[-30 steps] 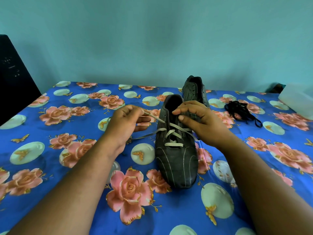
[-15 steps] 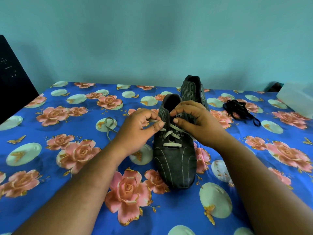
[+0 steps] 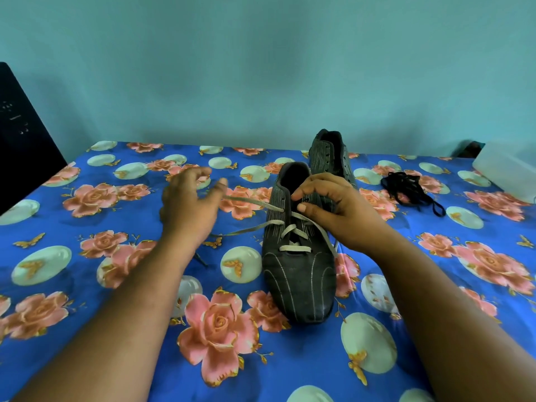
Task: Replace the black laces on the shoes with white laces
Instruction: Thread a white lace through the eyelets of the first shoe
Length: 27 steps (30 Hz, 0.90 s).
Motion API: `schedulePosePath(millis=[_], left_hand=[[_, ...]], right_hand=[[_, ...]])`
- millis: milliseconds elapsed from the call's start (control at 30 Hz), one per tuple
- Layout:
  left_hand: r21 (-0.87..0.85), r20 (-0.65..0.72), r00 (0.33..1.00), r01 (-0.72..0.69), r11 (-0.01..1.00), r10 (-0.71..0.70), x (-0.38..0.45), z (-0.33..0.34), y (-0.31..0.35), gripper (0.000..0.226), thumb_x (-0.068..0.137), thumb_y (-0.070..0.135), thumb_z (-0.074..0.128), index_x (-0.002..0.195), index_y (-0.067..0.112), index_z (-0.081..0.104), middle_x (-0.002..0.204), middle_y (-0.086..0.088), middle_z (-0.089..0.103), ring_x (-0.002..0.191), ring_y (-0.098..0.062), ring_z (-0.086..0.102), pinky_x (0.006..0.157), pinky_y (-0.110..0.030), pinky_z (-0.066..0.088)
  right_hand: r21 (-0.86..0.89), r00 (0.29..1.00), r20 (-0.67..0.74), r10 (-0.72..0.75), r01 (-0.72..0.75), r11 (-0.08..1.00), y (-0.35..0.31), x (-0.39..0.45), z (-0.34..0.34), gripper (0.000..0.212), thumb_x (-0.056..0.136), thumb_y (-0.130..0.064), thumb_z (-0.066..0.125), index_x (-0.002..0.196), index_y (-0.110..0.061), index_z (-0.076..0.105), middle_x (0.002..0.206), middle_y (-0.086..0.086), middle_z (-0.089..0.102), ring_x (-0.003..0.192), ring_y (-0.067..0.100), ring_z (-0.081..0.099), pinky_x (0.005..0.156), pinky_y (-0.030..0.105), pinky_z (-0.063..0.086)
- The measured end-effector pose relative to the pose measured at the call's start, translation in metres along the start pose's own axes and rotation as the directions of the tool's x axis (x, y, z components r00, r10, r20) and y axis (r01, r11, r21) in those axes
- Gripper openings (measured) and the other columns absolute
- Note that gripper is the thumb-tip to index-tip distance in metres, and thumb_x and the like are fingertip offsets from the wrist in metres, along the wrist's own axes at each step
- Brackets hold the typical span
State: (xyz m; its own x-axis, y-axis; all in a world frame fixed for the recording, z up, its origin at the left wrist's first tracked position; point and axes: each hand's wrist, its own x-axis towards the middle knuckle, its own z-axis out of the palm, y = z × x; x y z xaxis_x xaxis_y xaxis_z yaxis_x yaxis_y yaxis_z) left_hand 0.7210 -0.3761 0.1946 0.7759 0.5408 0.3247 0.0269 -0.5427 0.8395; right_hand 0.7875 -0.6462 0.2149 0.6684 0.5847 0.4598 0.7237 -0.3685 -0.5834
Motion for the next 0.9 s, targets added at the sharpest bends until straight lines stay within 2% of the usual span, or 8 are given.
schedulePosePath(millis=[100,233,333,467,533,633,767,900], left_hand=[[0.121,0.170,0.930,-0.347,0.930,0.325,-0.017,0.010,0.012,0.051,0.081,0.072,0.052,0.117,0.040,0.067,0.132,0.014,0.059,0.130,-0.014,0.044,0.106,-0.043,0.034],[0.060,0.293,0.859,-0.455,0.888,0.420,-0.032,0.023,0.022,0.032,0.081,0.067,0.056,0.092,0.041,0.071,0.115,0.024,0.063,0.124,-0.008,0.049,0.100,-0.047,0.036],[-0.210,0.325,0.886,-0.275,0.938,0.332,-0.029,0.020,0.023,0.018,0.090,0.045,0.068,0.092,0.027,0.073,0.102,0.016,0.072,0.106,-0.008,0.065,0.093,-0.049,0.053],[-0.486,0.172,0.985,0.086,0.870,-0.001,-0.018,0.005,0.030,0.011,0.099,0.018,0.062,0.092,0.021,0.069,0.086,0.010,0.070,0.073,0.008,0.065,0.069,-0.008,0.048],[-0.534,0.020,0.986,0.151,0.832,-0.166,-0.007,-0.001,0.024,0.011,0.099,0.022,0.061,0.091,0.021,0.068,0.081,0.013,0.065,0.065,0.006,0.061,0.064,-0.010,0.043],[-0.486,-0.083,0.951,0.221,0.846,-0.297,0.004,-0.005,0.011,0.010,0.094,0.032,0.065,0.086,0.028,0.068,0.084,0.014,0.065,0.083,-0.003,0.061,0.073,-0.022,0.045],[0.080,-0.097,0.994,-0.048,0.996,0.056,-0.003,0.001,0.002,0.033,0.084,0.063,0.062,0.108,0.041,0.066,0.121,0.019,0.064,0.123,-0.013,0.054,0.103,-0.048,0.042],[0.024,0.162,0.901,-0.412,0.911,0.403,-0.029,0.013,0.027,0.027,0.085,0.056,0.070,0.104,0.037,0.072,0.120,0.017,0.063,0.119,-0.005,0.049,0.099,-0.031,0.038]], right_hand=[[-0.003,1.000,0.003,-0.008,0.008,1.000,-0.001,0.000,0.000,0.016,0.093,-0.024,0.072,0.109,-0.028,0.074,0.117,-0.012,0.062,0.126,0.011,0.051,0.110,0.041,0.040],[-0.026,0.999,-0.007,-0.037,0.037,0.999,-0.001,0.001,0.000,0.017,0.092,-0.028,0.071,0.109,-0.026,0.074,0.115,-0.012,0.063,0.123,0.011,0.053,0.108,0.040,0.042],[-0.026,1.000,0.000,-0.030,0.030,0.999,0.000,0.001,0.000,0.018,0.092,-0.031,0.069,0.109,-0.028,0.073,0.116,-0.014,0.062,0.124,0.011,0.053,0.108,0.040,0.042],[-0.006,1.000,0.008,-0.021,0.021,1.000,0.000,0.001,-0.001,0.016,0.093,-0.024,0.071,0.109,-0.027,0.073,0.116,-0.014,0.061,0.124,0.011,0.052,0.108,0.039,0.042],[-0.004,1.000,0.011,-0.020,0.020,1.000,-0.001,0.001,-0.001,0.016,0.094,-0.023,0.071,0.109,-0.028,0.073,0.116,-0.015,0.061,0.124,0.011,0.052,0.108,0.039,0.042],[-0.001,1.000,0.012,-0.011,0.011,1.000,-0.002,0.000,-0.001,0.016,0.094,-0.021,0.071,0.109,-0.027,0.072,0.116,-0.015,0.061,0.124,0.011,0.052,0.108,0.040,0.042],[-0.005,1.000,0.013,-0.007,0.007,1.000,-0.001,0.000,-0.001,0.016,0.094,-0.024,0.071,0.109,-0.029,0.072,0.117,-0.016,0.061,0.125,0.012,0.051,0.108,0.044,0.042],[-0.015,1.000,0.013,-0.008,0.009,1.000,-0.001,0.001,-0.001,0.015,0.094,-0.024,0.071,0.108,-0.030,0.072,0.117,-0.016,0.061,0.125,0.012,0.051,0.108,0.043,0.042]])
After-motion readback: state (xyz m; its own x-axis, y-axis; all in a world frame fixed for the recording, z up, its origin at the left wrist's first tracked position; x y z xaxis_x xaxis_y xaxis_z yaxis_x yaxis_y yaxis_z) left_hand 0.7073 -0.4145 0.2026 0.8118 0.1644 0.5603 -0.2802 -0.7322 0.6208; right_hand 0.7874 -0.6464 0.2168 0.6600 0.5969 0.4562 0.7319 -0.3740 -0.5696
